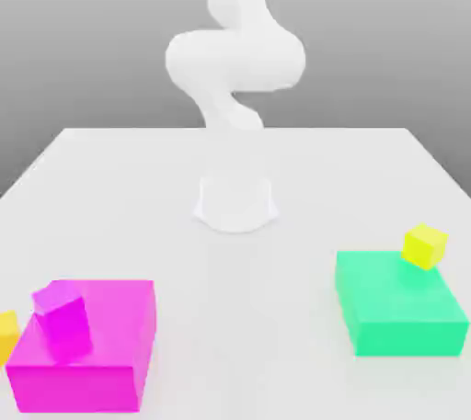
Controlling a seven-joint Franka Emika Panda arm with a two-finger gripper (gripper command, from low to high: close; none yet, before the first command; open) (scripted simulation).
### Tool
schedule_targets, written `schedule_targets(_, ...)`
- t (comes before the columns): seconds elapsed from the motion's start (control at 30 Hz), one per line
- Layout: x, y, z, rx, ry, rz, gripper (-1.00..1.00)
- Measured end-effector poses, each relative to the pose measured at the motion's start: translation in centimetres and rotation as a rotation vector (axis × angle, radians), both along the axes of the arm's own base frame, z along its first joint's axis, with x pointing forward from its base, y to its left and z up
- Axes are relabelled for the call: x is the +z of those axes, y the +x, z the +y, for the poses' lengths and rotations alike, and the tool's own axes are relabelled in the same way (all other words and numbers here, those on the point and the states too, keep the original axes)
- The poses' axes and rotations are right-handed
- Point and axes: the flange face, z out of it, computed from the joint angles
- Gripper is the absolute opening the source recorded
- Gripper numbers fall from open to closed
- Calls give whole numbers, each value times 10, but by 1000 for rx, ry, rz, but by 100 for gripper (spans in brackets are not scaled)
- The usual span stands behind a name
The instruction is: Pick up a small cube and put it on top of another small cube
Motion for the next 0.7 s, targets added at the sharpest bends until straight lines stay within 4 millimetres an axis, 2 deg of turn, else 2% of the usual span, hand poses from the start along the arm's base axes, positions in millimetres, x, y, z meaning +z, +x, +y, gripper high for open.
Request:
schedule_targets(0.17, -74, 54, -57, -179, 42, 130, 0)
schedule_targets(0.27, -122, 74, -94, -283, 73, 203, 0)
schedule_targets(0.37, -172, 86, -134, -386, 110, 275, 0)
schedule_targets(0.53, -261, 87, -200, -556, 182, 389, 0)
schedule_targets(0.67, -335, 65, -259, -717, 257, 475, 0)
schedule_targets(0.7, -353, 60, -267, -745, 274, 496, 0)
